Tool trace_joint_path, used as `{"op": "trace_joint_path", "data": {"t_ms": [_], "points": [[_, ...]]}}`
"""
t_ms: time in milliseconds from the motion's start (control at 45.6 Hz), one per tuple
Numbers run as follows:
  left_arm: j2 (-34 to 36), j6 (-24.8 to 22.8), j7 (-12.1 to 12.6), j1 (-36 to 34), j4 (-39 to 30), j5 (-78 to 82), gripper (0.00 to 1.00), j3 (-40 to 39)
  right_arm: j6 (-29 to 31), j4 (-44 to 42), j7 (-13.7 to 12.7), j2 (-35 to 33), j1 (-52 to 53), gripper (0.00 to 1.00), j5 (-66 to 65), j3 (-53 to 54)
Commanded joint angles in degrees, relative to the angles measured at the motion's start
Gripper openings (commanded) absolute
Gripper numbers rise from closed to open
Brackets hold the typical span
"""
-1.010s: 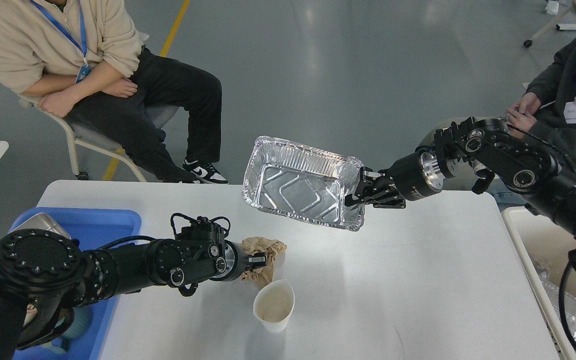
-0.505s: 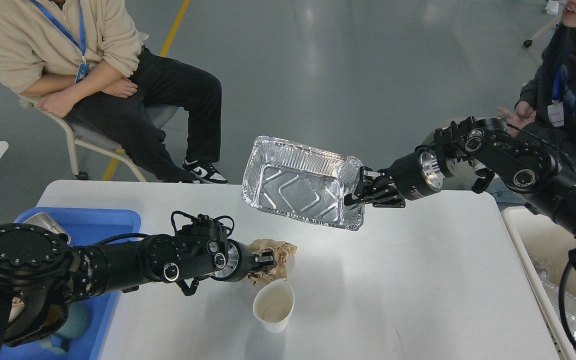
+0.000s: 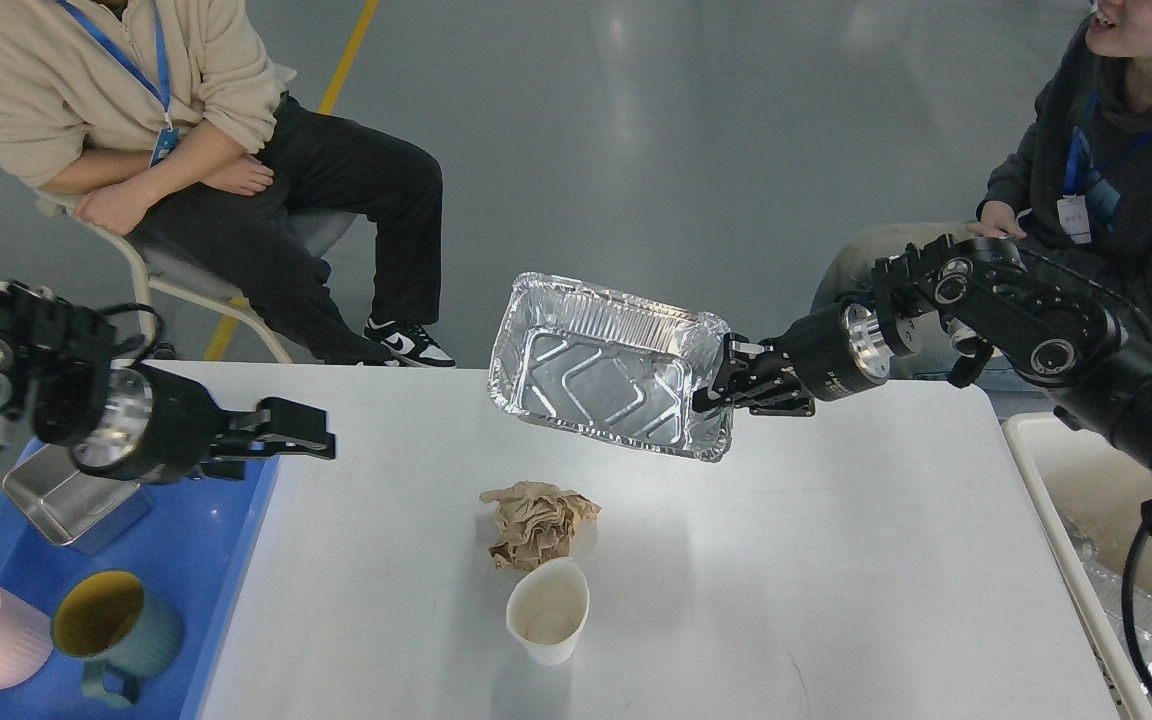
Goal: Tidy desktop
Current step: 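Raise the left gripper back over the blue bin, then reach the left gripper down and grasp the white paper cup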
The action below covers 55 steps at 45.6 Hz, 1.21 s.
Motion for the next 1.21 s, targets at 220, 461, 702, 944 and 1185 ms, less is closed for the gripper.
{"op": "trace_joint_path", "data": {"t_ms": [220, 461, 702, 944, 1185], "points": [[28.02, -20.11, 0.02, -13.97, 5.94, 0.43, 0.96, -9.59, 0.0, 0.22, -0.16, 0.47, -0.08, 0.0, 0.0, 0.0], [29.78, -20.11, 0.11, -13.62, 4.8, 0.61, 0.96, -11.09, 0.0, 0.22, -0.25, 0.82, 0.18, 0.0, 0.0, 0.0], [15.74, -20.11, 1.34, -7.74, -3.81, 0.7, 0.96, -10.21, 0.0, 0.22, -0.33, 1.61, 0.97, 0.0, 0.0, 0.0], [-12.73, -12.85, 3.27, -0.62, -1.97, 1.13, 0.96, -8.72, 0.0, 0.22, -0.33, 1.52, 2.38, 0.0, 0.0, 0.0], [-34.37, -2.11, 3.98, 2.73, 6.72, 1.84, 0.95, -3.1, 0.0, 0.22, -0.33, 0.91, 2.12, 0.0, 0.0, 0.0]]}}
